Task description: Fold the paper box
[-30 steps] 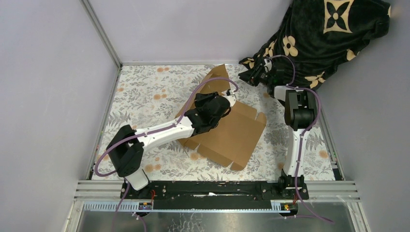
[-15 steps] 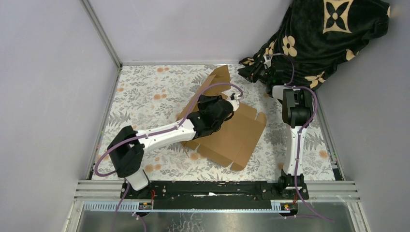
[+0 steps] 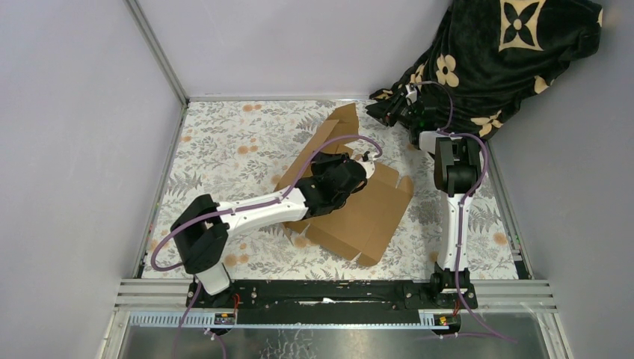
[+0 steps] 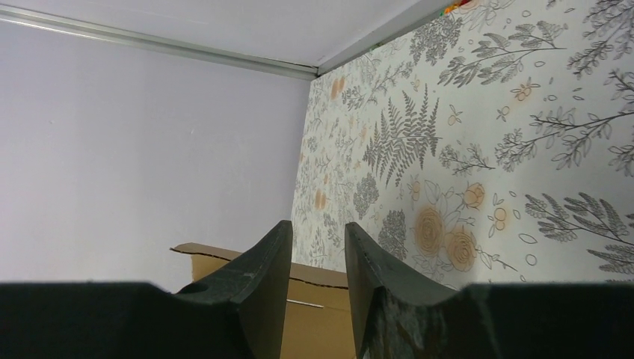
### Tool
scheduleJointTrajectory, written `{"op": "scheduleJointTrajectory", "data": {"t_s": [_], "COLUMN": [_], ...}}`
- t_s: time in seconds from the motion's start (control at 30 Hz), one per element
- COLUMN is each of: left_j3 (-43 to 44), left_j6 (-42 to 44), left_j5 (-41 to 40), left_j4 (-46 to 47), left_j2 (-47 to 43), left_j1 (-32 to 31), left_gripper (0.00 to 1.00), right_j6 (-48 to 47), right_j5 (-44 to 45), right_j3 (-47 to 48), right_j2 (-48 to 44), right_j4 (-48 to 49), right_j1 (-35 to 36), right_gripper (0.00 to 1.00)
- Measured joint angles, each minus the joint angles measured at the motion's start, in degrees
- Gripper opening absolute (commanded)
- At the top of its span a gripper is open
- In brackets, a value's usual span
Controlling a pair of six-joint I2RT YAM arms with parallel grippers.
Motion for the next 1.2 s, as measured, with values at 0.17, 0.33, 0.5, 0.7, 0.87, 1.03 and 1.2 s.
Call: {"op": "scheduleJointTrajectory", "data": {"t_s": [0.17, 0.33, 0.5, 0.7, 0.87, 1.03, 1.2], "left_j3": [0.22, 0.22, 0.37, 0.94, 0.94, 0.96, 0.96], "left_j6": [0.02, 0.04, 0.02, 0.02, 0.02, -0.02, -0.17], "left_j5": [-0.20, -0.39, -0.44, -0.57, -0.59, -0.59, -0.57], "left_j4": [0.02, 0.02, 0.04, 0.02, 0.02, 0.00, 0.00], "left_j2": [0.55, 0.72, 0.85, 1.38, 1.38, 1.38, 1.38], "left_j1": [-0.31, -0.76, -0.98, -0.98, -0.98, -0.98, -0.98], "left_gripper": [0.15, 0.15, 0.15, 0.15, 0.15, 0.15, 0.15], "right_j6": [-0.46, -1.25, -1.49, -1.64, -0.74, 1.38, 3.23], "right_j5": [-0.76, -1.53, -2.95, -4.72, -6.47, -7.69, -9.01], "right_j3": [1.16, 2.14, 1.81, -2.69, -7.91, -11.10, -13.53], "right_j2": [0.00, 0.74, 0.87, 0.85, 0.85, 0.37, -1.44], "right_j4": [-1.42, -2.64, -2.71, -0.55, 2.99, 6.95, 10.64], "right_j1": [1.14, 2.71, 3.34, 3.41, 3.58, 3.67, 3.67], "right_gripper": [0.40, 0.39, 0.37, 0.35, 0.34, 0.34, 0.34]}}
